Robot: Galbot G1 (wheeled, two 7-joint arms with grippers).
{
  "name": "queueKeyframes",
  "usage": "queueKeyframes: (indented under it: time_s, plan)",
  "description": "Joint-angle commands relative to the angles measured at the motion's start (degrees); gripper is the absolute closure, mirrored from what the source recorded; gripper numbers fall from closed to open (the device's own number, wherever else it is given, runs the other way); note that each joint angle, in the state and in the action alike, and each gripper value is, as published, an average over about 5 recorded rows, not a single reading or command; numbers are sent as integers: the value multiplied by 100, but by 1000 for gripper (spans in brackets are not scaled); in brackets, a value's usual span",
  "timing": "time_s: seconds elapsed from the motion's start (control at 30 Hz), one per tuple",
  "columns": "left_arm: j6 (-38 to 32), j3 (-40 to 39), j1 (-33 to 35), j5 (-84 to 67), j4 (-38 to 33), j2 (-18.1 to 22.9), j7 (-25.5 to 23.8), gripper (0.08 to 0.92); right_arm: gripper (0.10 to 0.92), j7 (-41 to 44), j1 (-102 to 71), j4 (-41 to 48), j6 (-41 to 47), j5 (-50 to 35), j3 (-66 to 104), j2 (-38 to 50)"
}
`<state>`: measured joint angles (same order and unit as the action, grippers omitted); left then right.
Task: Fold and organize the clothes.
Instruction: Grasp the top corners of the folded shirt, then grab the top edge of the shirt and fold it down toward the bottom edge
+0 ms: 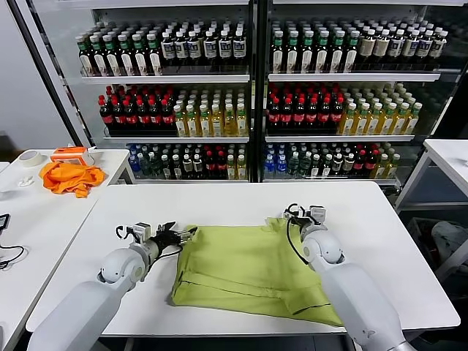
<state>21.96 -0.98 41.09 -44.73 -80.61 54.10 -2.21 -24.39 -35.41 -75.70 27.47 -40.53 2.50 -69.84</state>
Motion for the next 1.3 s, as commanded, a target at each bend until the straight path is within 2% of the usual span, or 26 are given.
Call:
queueKeyframes:
  time_s: [0.03, 0.17, 0.3, 0.97, 1.1, 1.3]
  plan:
    - [-27, -63, -113, 43, 202, 40, -13, 177, 203, 7, 107, 294, -26, 75, -36, -124]
    - [-3, -72, -71, 48, 182, 43, -23, 178, 218, -20, 106, 309, 5, 67, -31, -137]
    - [-14, -41, 3, 58, 152, 88, -31, 225, 310, -6, 102, 287, 41, 47, -20, -130]
    - [-57, 47, 251, 91, -52, 140, -62, 805, 883, 44, -120, -18, 104, 61, 30, -80]
    - [-157, 55, 210, 85, -38, 178, -67, 899, 915, 152, -145, -102, -102, 66, 36, -52]
    - [-286, 152, 100, -27, -145, 62, -38, 918, 915, 205, -282, -683, -279, -57, 56, 135]
